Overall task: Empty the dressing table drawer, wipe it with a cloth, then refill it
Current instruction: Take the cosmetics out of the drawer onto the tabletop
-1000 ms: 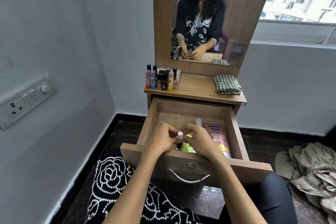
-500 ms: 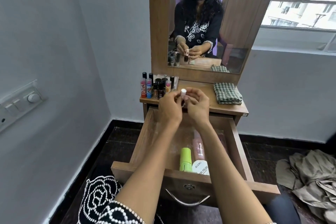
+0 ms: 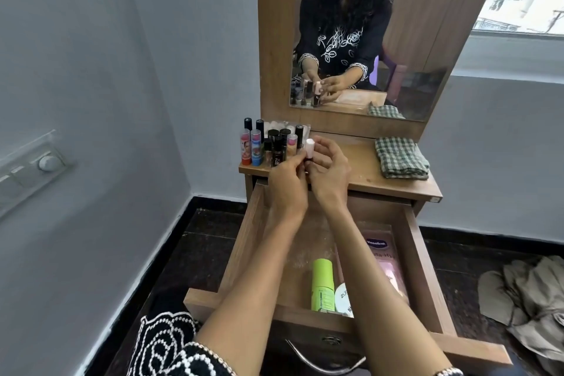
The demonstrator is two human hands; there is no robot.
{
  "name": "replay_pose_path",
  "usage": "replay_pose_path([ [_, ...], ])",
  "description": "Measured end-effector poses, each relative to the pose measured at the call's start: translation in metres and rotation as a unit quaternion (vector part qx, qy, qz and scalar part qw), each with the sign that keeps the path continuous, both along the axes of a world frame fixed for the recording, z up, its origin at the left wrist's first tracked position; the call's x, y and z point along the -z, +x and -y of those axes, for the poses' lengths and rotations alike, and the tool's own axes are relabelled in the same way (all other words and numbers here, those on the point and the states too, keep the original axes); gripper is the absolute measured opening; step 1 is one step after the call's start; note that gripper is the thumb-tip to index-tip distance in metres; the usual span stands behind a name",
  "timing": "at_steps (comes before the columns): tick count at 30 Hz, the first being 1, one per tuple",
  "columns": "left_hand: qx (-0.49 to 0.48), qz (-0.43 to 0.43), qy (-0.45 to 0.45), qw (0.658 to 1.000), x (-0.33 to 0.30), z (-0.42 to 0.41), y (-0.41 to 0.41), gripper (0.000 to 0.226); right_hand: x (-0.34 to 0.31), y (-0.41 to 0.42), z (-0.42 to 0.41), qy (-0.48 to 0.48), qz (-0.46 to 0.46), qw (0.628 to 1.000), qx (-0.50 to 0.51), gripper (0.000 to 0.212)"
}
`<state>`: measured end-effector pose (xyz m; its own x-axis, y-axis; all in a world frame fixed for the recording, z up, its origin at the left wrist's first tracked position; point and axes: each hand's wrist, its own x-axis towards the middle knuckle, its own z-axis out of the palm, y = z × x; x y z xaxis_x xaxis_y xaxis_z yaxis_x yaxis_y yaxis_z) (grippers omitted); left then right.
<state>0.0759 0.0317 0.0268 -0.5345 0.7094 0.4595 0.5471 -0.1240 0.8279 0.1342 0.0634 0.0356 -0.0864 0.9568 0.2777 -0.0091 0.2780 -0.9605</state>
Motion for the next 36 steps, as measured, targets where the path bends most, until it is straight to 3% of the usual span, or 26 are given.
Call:
replay_pose_path([
  [7,-0.111,0.023,0.032,0.993,0.011,0.007,-0.001,0.026,0.007,-0.005,0.004,0.028,0.067,0.997,0.009,0.040],
  [12,-0.156,0.049,-0.006,0.987,0.008,0.009,-0.009,0.036,0.008,-0.006,0.003,0.030,0.081,0.996,0.017,0.040],
  [21,-0.169,0.039,-0.066,0.983,0.005,0.008,-0.016,0.041,0.010,-0.007,0.002,0.026,0.086,0.996,0.006,0.034],
  [31,-0.174,0.026,-0.071,0.982,0.002,0.011,-0.015,0.038,0.011,-0.004,0.002,0.013,0.084,0.996,-0.003,0.039],
  [36,-0.172,0.030,-0.069,0.982,0.002,0.016,-0.010,0.039,0.010,0.009,0.011,0.024,0.112,0.993,0.015,0.031],
])
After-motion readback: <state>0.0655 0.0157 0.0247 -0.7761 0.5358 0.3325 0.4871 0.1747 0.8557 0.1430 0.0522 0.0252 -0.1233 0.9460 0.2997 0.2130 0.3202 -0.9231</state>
